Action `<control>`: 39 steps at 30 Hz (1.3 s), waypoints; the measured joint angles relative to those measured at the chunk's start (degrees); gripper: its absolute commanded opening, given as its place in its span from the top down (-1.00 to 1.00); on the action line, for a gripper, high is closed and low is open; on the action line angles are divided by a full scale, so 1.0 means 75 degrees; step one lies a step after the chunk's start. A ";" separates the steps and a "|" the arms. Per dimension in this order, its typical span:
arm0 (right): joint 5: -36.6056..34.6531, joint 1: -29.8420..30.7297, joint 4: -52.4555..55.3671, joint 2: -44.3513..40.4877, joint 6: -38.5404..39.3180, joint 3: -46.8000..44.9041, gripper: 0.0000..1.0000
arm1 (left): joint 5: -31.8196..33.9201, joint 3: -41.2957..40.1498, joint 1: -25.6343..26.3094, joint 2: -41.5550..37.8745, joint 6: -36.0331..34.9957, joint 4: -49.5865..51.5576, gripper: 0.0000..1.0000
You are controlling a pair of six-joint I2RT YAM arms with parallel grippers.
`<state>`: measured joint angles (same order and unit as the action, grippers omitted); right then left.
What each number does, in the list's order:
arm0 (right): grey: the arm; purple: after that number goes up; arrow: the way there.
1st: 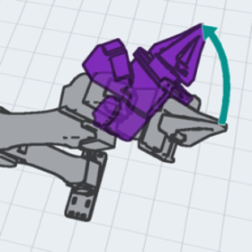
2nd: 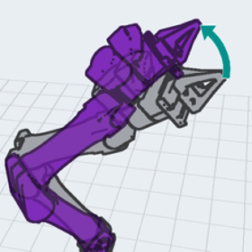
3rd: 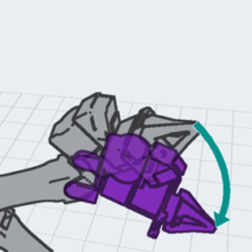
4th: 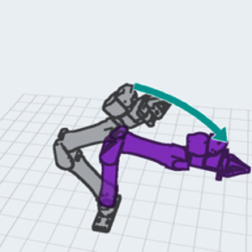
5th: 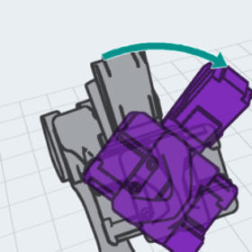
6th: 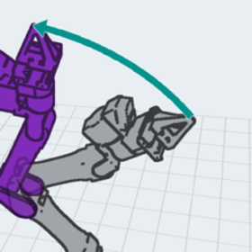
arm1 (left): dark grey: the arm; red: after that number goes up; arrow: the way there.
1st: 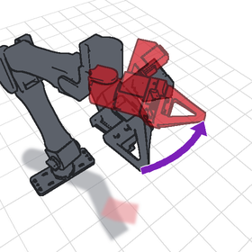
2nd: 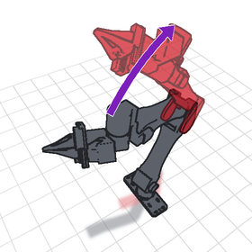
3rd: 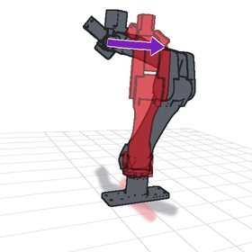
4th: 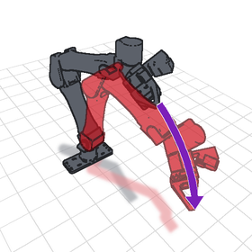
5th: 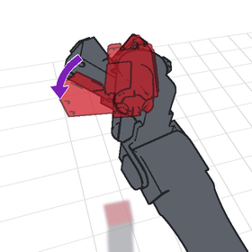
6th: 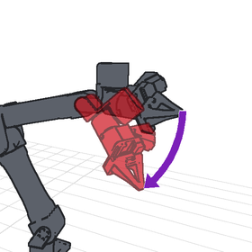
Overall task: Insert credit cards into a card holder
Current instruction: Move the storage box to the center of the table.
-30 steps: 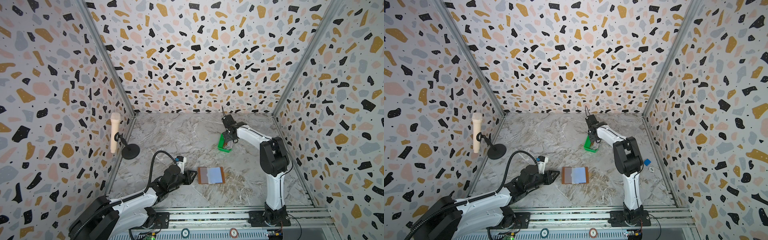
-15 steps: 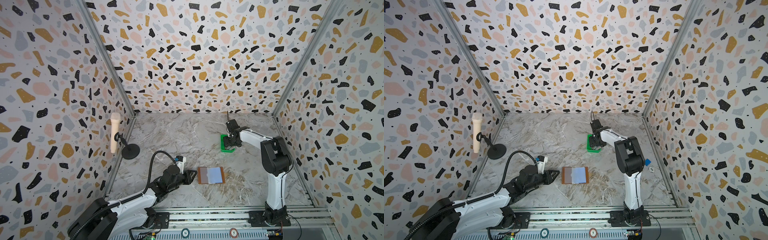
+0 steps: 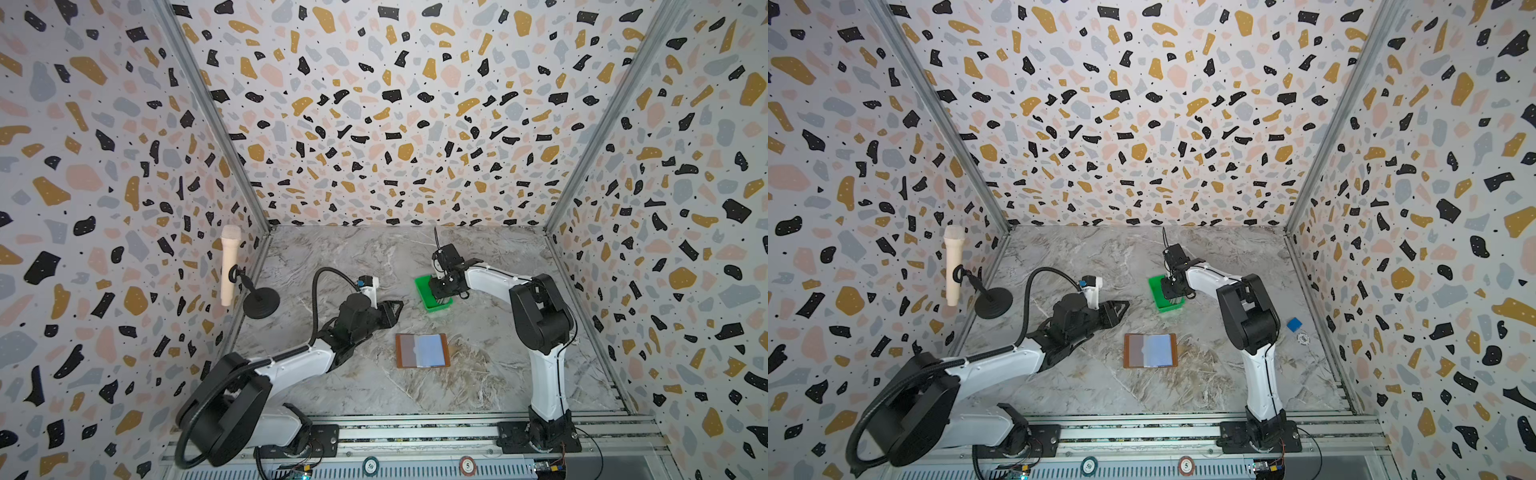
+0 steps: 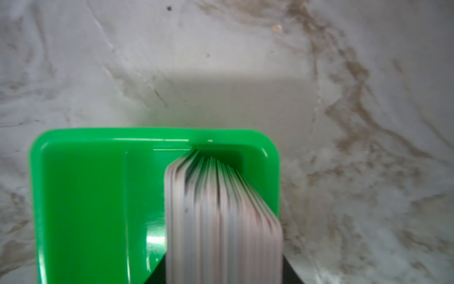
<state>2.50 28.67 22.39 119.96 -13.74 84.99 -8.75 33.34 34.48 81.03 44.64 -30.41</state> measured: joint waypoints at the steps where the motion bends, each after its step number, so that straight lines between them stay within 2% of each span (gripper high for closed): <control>1: 0.0044 0.0041 -0.0061 0.0000 -0.0032 -0.0015 0.15 | -0.0017 0.0178 -0.0052 0.0356 0.0023 -0.0146 0.17; 8: 0.0358 0.0286 -0.0533 0.0000 -0.0332 -0.0105 0.15 | -0.0192 0.1084 -0.0350 0.2331 0.0294 -0.0845 0.16; 15: 0.0621 0.0504 -0.0871 0.0000 -0.0501 -0.0149 0.14 | -0.0198 0.1609 -0.0656 0.3232 0.0478 -0.1102 0.15; 24: 0.0772 0.0676 -0.1096 0.0000 -0.0562 -0.0242 0.14 | 0.0038 0.2346 -0.0778 0.3853 0.0478 -0.0965 0.35; 28: 0.0781 0.0679 -0.1128 0.0000 -0.0565 -0.0259 0.14 | 0.0221 0.2562 -0.0784 0.3978 0.0481 -0.0804 0.36; 39: 0.0778 0.0682 -0.1163 0.0000 -0.0565 -0.0271 0.13 | 0.1061 0.2218 -0.0790 0.3410 0.0603 -0.0522 0.39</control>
<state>8.34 33.78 13.67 119.96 -17.98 82.96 -0.80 49.98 28.56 106.61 49.17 -34.33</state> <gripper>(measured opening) 0.433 0.320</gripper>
